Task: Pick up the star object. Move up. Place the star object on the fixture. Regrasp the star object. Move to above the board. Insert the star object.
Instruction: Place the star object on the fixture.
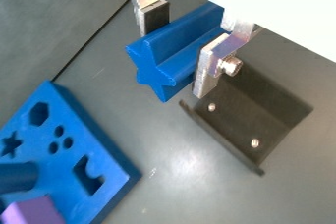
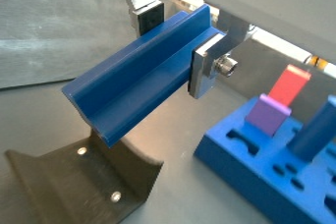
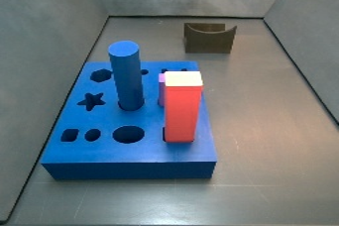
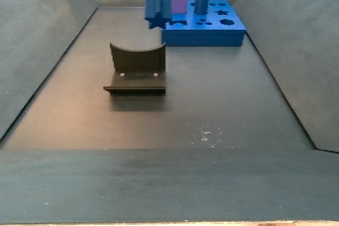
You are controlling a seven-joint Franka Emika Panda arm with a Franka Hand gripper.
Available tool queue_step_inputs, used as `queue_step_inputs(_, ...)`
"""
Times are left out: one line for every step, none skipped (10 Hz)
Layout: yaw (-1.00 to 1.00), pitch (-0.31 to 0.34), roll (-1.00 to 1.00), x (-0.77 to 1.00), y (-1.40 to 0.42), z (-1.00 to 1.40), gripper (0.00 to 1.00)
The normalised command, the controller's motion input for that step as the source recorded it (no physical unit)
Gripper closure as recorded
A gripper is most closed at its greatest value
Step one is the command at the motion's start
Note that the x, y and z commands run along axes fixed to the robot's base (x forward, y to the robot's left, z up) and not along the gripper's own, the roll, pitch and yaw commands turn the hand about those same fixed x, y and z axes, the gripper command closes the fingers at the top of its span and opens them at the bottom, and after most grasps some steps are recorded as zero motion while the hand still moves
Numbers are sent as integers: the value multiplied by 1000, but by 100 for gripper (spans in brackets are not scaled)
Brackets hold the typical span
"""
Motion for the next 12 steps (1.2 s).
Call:
queue_step_inputs(-104,93,-650,621,51,-28,100)
queue_step_inputs(-110,85,-548,577,51,-28,100)
queue_step_inputs(-112,71,-338,489,51,-27,100)
queue_step_inputs(-109,60,-233,420,38,-15,100)
queue_step_inputs(-104,47,-173,308,39,-14,100)
queue_step_inputs(-96,47,-167,253,38,-16,100)
queue_step_inputs(-82,205,-1000,164,135,-1000,100)
queue_step_inputs(-85,202,-1000,144,138,-1000,100)
queue_step_inputs(-150,204,-941,156,143,-1000,100)
queue_step_inputs(-163,196,-848,164,141,-1000,100)
queue_step_inputs(-197,146,-592,184,141,-1000,100)
queue_step_inputs(-205,124,-486,189,144,-1000,100)
